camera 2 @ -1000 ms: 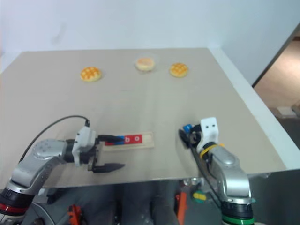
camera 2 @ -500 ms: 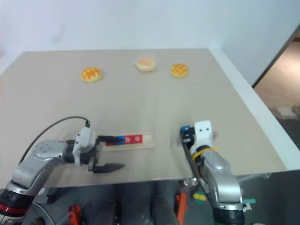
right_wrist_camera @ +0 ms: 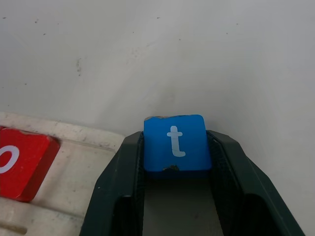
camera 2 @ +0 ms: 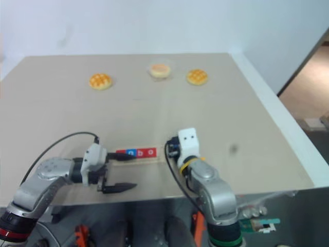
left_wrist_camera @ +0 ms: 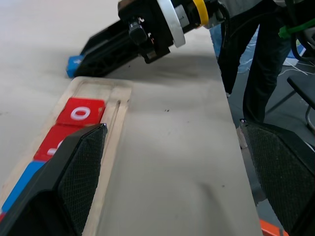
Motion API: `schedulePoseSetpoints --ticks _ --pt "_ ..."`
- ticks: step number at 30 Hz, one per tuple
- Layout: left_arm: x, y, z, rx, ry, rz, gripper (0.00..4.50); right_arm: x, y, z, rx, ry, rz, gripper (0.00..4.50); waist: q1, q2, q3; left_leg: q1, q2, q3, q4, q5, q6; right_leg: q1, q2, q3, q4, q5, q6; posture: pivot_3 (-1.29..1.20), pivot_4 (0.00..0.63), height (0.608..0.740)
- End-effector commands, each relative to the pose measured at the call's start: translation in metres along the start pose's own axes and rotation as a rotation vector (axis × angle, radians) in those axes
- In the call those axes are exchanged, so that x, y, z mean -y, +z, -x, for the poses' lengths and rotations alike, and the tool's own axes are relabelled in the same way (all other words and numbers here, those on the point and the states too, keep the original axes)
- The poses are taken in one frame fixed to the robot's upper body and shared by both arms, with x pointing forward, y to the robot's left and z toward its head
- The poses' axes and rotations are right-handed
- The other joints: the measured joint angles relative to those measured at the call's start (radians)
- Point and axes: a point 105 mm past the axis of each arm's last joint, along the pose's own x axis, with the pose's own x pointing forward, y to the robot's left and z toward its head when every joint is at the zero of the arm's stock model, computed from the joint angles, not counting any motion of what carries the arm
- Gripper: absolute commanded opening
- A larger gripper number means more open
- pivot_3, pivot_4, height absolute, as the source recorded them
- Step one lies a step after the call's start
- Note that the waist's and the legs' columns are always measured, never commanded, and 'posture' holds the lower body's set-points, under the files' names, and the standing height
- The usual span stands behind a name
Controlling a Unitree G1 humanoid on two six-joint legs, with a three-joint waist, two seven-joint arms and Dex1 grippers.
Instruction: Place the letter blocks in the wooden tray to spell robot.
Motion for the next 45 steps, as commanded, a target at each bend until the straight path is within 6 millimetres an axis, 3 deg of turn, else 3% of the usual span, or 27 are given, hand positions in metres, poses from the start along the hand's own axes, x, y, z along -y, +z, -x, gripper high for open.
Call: schedulePoseSetpoints --ticks 1,10,19,21,23,26,27,28,30,35,40,45 --pt "-0.002 0.008 -0.001 0.027 0.015 -0.048 4.5 -0.003 0.008 0.004 0.025 0.001 0.016 1.22 -0.001 0.0 0.0 0.0 0.0 0.0 0.0 0.0 0.0 0.0 0.0 0.0 0.0 0.0 0.0 0.0 0.15 0.739" --pt "-0.019 0.017 0.001 0.098 0.159 -0.071 4.5 0.007 0.008 0.008 0.03 -0.048 0.011 1.22 -0.001 0.0 0.0 0.0 0.001 -0.002 0.0 0.0 0.0 0.0 0.001 -0.002 0.0 0.0 -0.001 0.0 0.15 0.739" --pt "-0.02 0.015 0.001 0.102 0.203 -0.082 4.5 0.004 -0.003 0.012 -0.009 -0.023 -0.006 1.22 -0.001 0.0 0.0 0.0 0.0 -0.002 0.0 0.0 0.0 0.0 0.001 -0.002 0.0 0.0 0.0 0.0 0.15 0.739" --pt "-0.019 0.015 0.001 0.102 0.206 -0.083 4.5 0.004 -0.002 0.012 -0.003 -0.023 -0.002 2.34 -0.001 0.0 0.0 0.0 0.0 -0.002 0.0 0.0 0.0 0.0 0.001 -0.002 0.0 0.0 -0.001 0.0 0.15 0.739" --pt "-0.019 0.015 0.002 0.101 0.208 -0.083 4.5 0.007 0.002 0.013 0.013 -0.034 0.009 2.85 -0.001 0.0 0.0 0.0 0.001 -0.002 0.0 0.0 0.0 0.0 0.001 -0.002 0.0 0.0 -0.001 0.0 0.15 0.739" --pt "-0.018 0.014 0.002 0.099 0.21 -0.082 4.5 0.015 0.012 0.018 0.043 -0.057 0.022 4.05 -0.001 0.0 0.0 0.0 0.0 -0.002 0.0 0.0 0.0 0.0 0.0 -0.002 0.0 0.0 0.0 0.0 0.15 0.739" --pt "-0.018 0.014 0.002 0.097 0.21 -0.083 4.5 0.017 0.016 0.02 0.053 -0.06 0.026 4.32 -0.001 0.0 0.0 0.0 0.0 -0.002 0.0 0.0 0.0 0.0 0.0 -0.002 0.0 0.001 0.0 0.0 0.15 0.739" --pt "-0.017 0.014 0.002 0.088 0.203 -0.095 4.5 0.023 0.033 0.026 0.092 -0.041 0.055 4.42 -0.001 0.0 0.0 0.0 0.0 -0.002 0.0 0.0 0.0 0.0 0.0 -0.002 0.0 0.001 0.0 0.0 0.15 0.739" --pt "-0.016 0.013 0.002 0.08 0.197 -0.105 4.5 0.035 0.057 0.034 0.135 -0.008 0.111 4.42 -0.001 0.001 0.001 -0.001 0.0 -0.001 0.001 0.0 0.0 0.0 0.0 -0.001 0.0 0.001 0.001 0.0 0.15 0.739" --pt "-0.017 0.014 0.0 0.086 0.189 -0.114 4.5 0.056 0.077 0.027 0.094 0.235 0.289 4.42 -0.002 0.0 0.0 0.001 0.0 -0.001 0.002 0.0 0.0 0.002 0.001 -0.001 -0.001 0.002 0.0 0.0 0.15 0.739" --pt "-0.017 0.016 -0.003 0.094 0.17 -0.115 4.5 0.037 0.059 0.018 0.057 0.687 0.46 4.42 -0.005 0.001 0.001 0.002 0.001 -0.001 -0.001 -0.001 0.002 0.002 0.002 -0.001 -0.001 0.0 -0.002 0.0 0.15 0.739" --pt "-0.016 0.018 -0.003 0.098 0.167 -0.114 4.5 0.035 0.038 0.005 0.012 0.903 0.615 4.42 -0.007 0.001 0.001 0.002 0.001 -0.001 0.0 -0.001 0.003 0.002 0.002 -0.001 -0.001 0.0 -0.001 0.0 0.15 0.739"
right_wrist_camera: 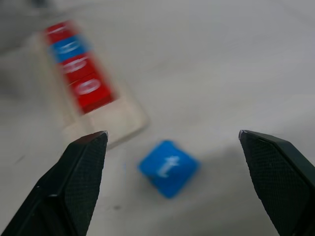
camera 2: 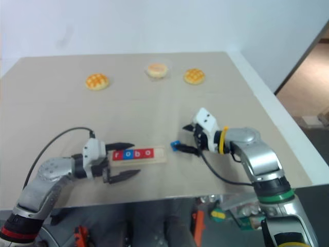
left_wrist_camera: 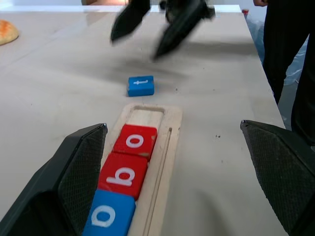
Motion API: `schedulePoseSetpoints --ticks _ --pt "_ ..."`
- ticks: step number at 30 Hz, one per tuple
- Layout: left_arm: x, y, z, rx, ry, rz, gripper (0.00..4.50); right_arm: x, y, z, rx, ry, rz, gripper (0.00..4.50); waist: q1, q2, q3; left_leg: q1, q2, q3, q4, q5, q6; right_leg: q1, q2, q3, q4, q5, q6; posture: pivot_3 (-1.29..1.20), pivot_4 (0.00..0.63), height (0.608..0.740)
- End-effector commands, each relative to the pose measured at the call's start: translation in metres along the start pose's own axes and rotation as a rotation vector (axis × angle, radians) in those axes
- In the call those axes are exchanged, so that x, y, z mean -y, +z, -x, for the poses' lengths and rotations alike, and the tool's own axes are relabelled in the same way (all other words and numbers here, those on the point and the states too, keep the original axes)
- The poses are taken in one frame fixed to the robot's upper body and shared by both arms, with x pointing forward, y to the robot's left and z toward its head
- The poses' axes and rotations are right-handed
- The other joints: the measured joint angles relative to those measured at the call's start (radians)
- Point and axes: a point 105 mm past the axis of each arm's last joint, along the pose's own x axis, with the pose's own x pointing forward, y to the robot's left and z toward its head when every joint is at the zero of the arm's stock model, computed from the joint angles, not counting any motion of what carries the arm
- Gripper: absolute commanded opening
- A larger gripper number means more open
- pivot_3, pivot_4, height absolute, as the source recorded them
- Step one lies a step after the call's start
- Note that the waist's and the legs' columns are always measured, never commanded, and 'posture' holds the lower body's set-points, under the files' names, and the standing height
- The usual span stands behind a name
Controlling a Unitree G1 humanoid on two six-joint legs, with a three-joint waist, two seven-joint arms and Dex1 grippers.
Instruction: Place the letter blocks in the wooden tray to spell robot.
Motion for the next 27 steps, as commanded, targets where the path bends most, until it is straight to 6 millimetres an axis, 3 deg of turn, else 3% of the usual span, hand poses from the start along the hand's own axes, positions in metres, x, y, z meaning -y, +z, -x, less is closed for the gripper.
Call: schedulePoseSetpoints --ticks 1,12,18,27 --pt "0.001 0.008 0.0 0.023 -0.008 -0.021 4.5 0.006 -0.001 -0.001 0.0 0.112 0.127 4.42 0.0 0.0 0.0 0.0 0.0 0.0 0.0 0.0 0.0 0.0 0.0 0.0 0.0 0.0 0.0 0.0 0.15 0.739" --pt "0.004 0.007 0.004 0.012 0.021 -0.008 4.5 0.027 -0.015 -0.013 -0.02 0.151 0.204 4.42 0.001 0.0 0.0 0.0 -0.001 0.001 0.002 0.0 -0.001 0.001 -0.001 0.001 0.001 0.002 0.001 0.0 0.15 0.739" --pt "0.004 0.005 0.006 0.0 0.034 -0.003 4.5 0.022 -0.024 -0.02 -0.023 0.198 0.212 4.19 0.002 0.0 0.0 0.001 0.0 0.002 0.002 0.001 -0.001 0.001 -0.001 0.002 0.001 0.002 0.001 0.0 0.15 0.739" --pt "0.005 0.003 0.006 -0.007 0.038 0.003 4.5 0.013 -0.036 -0.009 -0.06 0.257 0.155 4.19 0.003 0.0 0.0 0.003 -0.001 0.002 0.002 0.001 -0.001 0.002 -0.001 0.002 0.002 0.002 0.001 0.0 0.15 0.739"
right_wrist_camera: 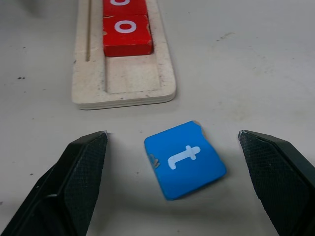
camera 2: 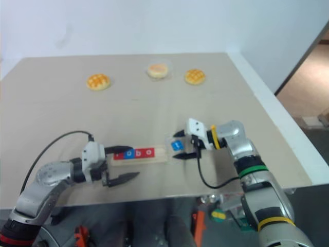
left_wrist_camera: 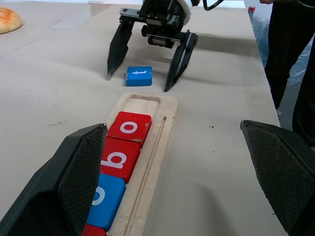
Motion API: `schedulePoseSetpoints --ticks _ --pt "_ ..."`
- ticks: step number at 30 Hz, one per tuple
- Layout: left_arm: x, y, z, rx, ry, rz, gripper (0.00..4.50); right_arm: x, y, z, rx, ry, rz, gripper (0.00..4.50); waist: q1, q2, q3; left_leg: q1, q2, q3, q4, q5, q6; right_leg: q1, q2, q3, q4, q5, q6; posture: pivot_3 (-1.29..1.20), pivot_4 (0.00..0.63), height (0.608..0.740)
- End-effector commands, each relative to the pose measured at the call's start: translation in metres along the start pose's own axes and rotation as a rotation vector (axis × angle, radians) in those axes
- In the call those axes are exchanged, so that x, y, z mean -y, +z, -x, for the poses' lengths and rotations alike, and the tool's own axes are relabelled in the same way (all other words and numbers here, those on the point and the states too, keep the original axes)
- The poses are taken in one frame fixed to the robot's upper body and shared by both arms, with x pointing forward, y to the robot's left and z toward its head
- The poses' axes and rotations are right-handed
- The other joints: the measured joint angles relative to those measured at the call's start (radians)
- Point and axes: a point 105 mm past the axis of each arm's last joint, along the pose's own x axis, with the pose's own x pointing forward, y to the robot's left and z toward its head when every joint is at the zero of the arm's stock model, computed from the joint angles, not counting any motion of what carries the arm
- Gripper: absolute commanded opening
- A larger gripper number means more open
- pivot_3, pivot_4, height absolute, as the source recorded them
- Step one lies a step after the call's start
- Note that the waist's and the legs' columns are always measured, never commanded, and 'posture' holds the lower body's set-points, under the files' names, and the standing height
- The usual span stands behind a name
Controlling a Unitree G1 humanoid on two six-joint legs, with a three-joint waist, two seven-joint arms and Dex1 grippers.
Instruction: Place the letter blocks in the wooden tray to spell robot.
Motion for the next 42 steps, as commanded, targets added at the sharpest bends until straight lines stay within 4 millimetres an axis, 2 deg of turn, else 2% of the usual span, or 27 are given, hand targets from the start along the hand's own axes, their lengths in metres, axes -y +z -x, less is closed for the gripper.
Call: schedulePoseSetpoints --ticks 1,11,20,27,42 --pt "0.0 0.008 0.002 0.012 0.002 -0.027 4.5 -0.009 -0.005 0.012 -0.017 0.037 -0.041 4.19 0.0 0.0 0.0 0.0 0.0 0.0 0.0 0.0 0.0 0.0 0.0 0.0 0.0 0.0 0.0 0.0 0.15 0.739" --pt "-0.003 0.007 0.002 0.007 -0.005 -0.03 4.5 -0.03 -0.009 0.013 -0.002 0.047 -0.094 4.19 0.002 0.0 0.0 0.005 0.0 0.0 0.0 0.0 0.0 0.005 0.0 0.0 0.0 0.0 0.0 0.0 0.15 0.739" --pt "-0.001 0.009 0.002 0.026 -0.025 -0.009 4.5 -0.025 -0.008 0.009 0.004 -0.016 -0.138 4.19 0.002 0.0 0.0 0.006 0.0 0.0 0.0 0.0 0.0 0.005 0.0 0.0 0.0 0.0 0.0 0.0 0.15 0.739" --pt "0.014 0.01 0.002 0.033 -0.093 0.03 4.5 -0.023 -0.008 0.004 0.016 -0.025 -0.166 4.19 0.0 0.0 0.0 0.007 0.0 0.0 0.0 0.0 0.0 0.006 0.0 0.0 0.0 0.0 0.0 0.0 0.15 0.739" --pt "0.013 0.006 0.005 0.011 -0.094 0.013 4.5 -0.015 0.003 -0.002 0.084 -0.058 -0.18 4.19 -0.006 0.0 0.0 0.01 0.001 0.001 0.0 0.001 0.0 0.007 0.002 0.001 0.0 0.002 -0.002 0.0 0.15 0.739"
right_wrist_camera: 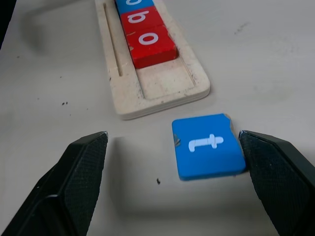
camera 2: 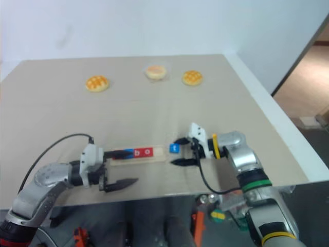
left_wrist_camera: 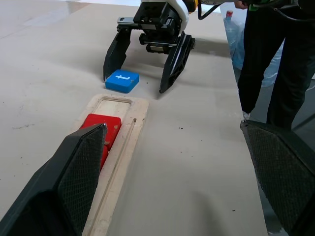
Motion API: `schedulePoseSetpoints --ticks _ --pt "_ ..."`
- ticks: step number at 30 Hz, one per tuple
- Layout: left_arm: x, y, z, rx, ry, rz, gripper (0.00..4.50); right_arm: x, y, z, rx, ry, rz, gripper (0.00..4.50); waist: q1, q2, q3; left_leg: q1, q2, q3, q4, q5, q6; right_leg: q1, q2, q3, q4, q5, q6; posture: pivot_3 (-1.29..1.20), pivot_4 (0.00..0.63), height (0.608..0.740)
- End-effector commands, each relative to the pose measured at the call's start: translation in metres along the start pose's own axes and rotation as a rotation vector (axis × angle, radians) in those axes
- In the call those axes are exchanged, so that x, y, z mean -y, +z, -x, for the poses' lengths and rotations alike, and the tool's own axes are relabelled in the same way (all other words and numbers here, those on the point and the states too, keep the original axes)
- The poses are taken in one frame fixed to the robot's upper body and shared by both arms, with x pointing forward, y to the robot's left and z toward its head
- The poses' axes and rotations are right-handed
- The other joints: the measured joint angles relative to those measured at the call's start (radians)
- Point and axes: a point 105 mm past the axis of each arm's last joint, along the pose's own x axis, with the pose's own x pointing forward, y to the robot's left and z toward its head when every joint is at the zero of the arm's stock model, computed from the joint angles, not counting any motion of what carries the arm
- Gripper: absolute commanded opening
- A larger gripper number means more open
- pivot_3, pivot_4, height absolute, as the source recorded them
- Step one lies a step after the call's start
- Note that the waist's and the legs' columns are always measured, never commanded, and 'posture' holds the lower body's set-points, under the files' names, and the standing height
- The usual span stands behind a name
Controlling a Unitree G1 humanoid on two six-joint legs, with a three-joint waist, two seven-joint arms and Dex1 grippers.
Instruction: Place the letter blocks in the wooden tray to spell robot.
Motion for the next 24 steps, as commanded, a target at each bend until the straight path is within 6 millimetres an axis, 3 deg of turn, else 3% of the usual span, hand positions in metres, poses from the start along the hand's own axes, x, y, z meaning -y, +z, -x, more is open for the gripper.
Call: schedulePoseSetpoints --ticks 1,11,18,21,24 --pt "0.003 0.007 0.0 0.011 -0.012 -0.044 4.5 0.006 0.006 0.001 0.012 -0.027 0.028 4.19 0.0 0.0 0.0 0.0 0.0 0.0 0.0 0.0 0.0 0.0 0.0 0.0 0.0 0.0 0.0 0.0 0.15 0.739" --pt "0.002 0.003 0.002 0.005 0.002 -0.045 4.5 0.012 0.004 0.005 0.025 -0.124 -0.007 4.19 0.0 0.0 0.0 -0.001 0.0 0.0 0.0 0.0 0.0 0.0 0.0 0.0 0.0 0.0 0.0 0.0 0.15 0.739" --pt "0.002 0.001 0.002 0.0 0.006 -0.043 4.5 -0.005 -0.004 0.005 0.039 -0.144 -0.044 4.19 0.005 0.0 0.0 -0.001 -0.001 0.0 0.0 0.0 0.0 -0.001 -0.001 0.001 0.0 -0.001 0.001 0.0 0.15 0.739" --pt "0.002 0.0 0.002 0.0 0.005 -0.042 4.5 -0.011 -0.004 0.003 0.048 -0.141 -0.063 3.83 0.006 0.0 0.0 -0.003 -0.001 0.0 -0.001 0.0 0.0 -0.001 -0.001 0.0 0.0 -0.002 0.002 0.0 0.15 0.739" --pt "0.002 0.0 0.002 0.0 0.002 -0.042 4.5 -0.016 -0.005 0.002 0.051 -0.145 -0.089 2.51 0.007 0.0 0.0 -0.003 -0.001 -0.001 -0.001 0.0 0.0 -0.002 -0.001 0.0 0.0 -0.002 0.002 0.0 0.15 0.739"
